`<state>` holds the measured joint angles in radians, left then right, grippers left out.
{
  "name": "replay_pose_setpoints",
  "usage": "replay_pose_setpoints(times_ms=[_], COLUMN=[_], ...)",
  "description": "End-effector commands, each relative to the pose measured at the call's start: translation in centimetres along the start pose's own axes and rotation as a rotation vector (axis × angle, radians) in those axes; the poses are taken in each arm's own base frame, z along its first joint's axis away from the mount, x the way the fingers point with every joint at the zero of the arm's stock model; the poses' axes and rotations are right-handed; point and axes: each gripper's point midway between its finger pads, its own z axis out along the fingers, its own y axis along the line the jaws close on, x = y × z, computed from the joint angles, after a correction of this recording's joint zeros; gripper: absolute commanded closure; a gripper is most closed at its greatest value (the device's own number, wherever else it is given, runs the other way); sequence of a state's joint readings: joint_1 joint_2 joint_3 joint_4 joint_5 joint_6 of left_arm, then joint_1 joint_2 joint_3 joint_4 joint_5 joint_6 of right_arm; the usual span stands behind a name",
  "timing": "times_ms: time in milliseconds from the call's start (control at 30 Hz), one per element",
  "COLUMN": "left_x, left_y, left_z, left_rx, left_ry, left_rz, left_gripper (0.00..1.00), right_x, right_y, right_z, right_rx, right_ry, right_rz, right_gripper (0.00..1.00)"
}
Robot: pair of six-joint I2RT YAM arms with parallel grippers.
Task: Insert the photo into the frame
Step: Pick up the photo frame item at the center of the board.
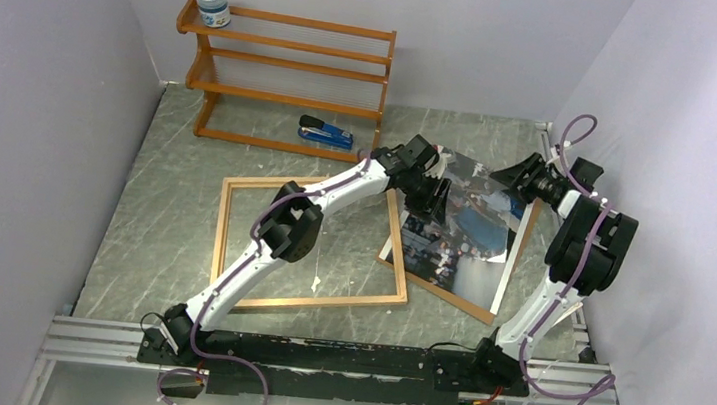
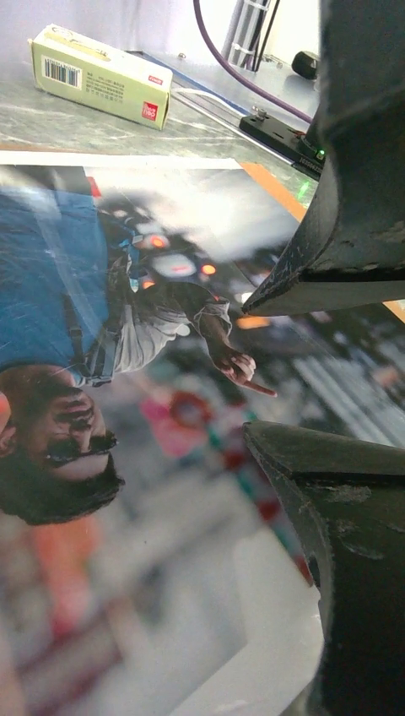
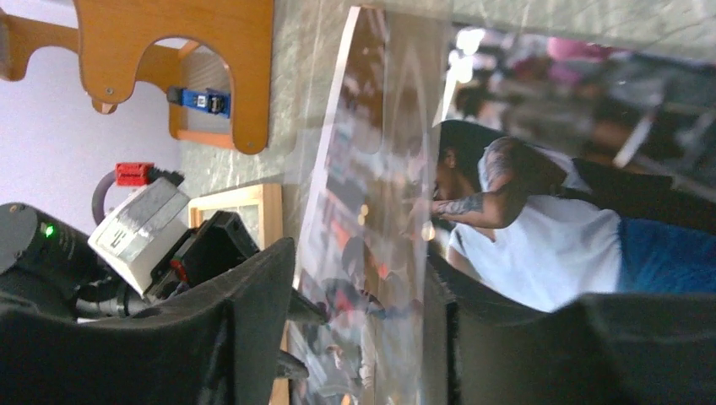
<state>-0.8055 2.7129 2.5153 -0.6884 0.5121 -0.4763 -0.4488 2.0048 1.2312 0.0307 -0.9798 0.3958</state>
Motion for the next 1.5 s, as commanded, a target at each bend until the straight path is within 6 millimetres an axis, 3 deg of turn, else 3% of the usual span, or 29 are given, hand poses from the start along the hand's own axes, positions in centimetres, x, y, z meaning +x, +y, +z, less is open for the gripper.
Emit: replay_pose_setpoints(times_ms=[0, 167, 300, 533, 733, 1000, 1133, 1267, 1400, 1467], left_x=[4.1, 2.7, 0.4, -3.4, -5.5, -6.3, -6.5, -6.1, -5.1, -3.8], left_y=[6.9, 6.1, 4.4, 1.4, 0.2, 3.7, 4.8, 5.0, 5.0, 6.0], left_z=[1.4, 0.3, -2.3, -8.5, -13.9, -20.7, -25.2, -30.1, -34.2, -35.7], left_rx=[-0.139, -0.083, -0.074, -0.090, -0.125, -0.337, -0.415, -0.478, -0.501, -0.538], left_ry=[0.121, 0.094, 0.038, -0.083, -0.181, -0.266, -0.348, -0.453, -0.523, -0.527], left_rz=[-0.106, -0.094, 0.018, 0.110, 0.108, 0.011, -0.060, -0.137, -0.172, -0.187], left_gripper=[0.43, 0.42, 0.31, 0.18, 0.13, 0.11, 0.10, 0.06, 0.06, 0.06], right_x=[0.0, -1.4, -2.3, -5.4, -8.6, -10.2, -10.2, -8.7, -6.9, -6.0], right_y=[2.7, 3.2, 3.1, 5.2, 9.3, 14.9, 18.9, 23.8, 27.7, 29.4], right_z=[-0.9, -1.3, -1.9, -3.8, -7.1, -11.0, -12.7, -13.3, -13.4, -13.7], right_rx=[-0.056, -0.002, 0.090, 0.194, 0.276, 0.311, 0.244, 0.129, 0.030, 0.006], right_ry=[-0.001, -0.037, -0.045, -0.136, -0.271, -0.398, -0.457, -0.494, -0.493, -0.500], right_rz=[-0.058, -0.098, -0.132, -0.262, -0.389, -0.471, -0.454, -0.408, -0.337, -0.316], right_gripper=[0.50, 0.74, 1.00, 1.00, 1.00, 1.00, 1.00, 1.00, 1.00, 1.00])
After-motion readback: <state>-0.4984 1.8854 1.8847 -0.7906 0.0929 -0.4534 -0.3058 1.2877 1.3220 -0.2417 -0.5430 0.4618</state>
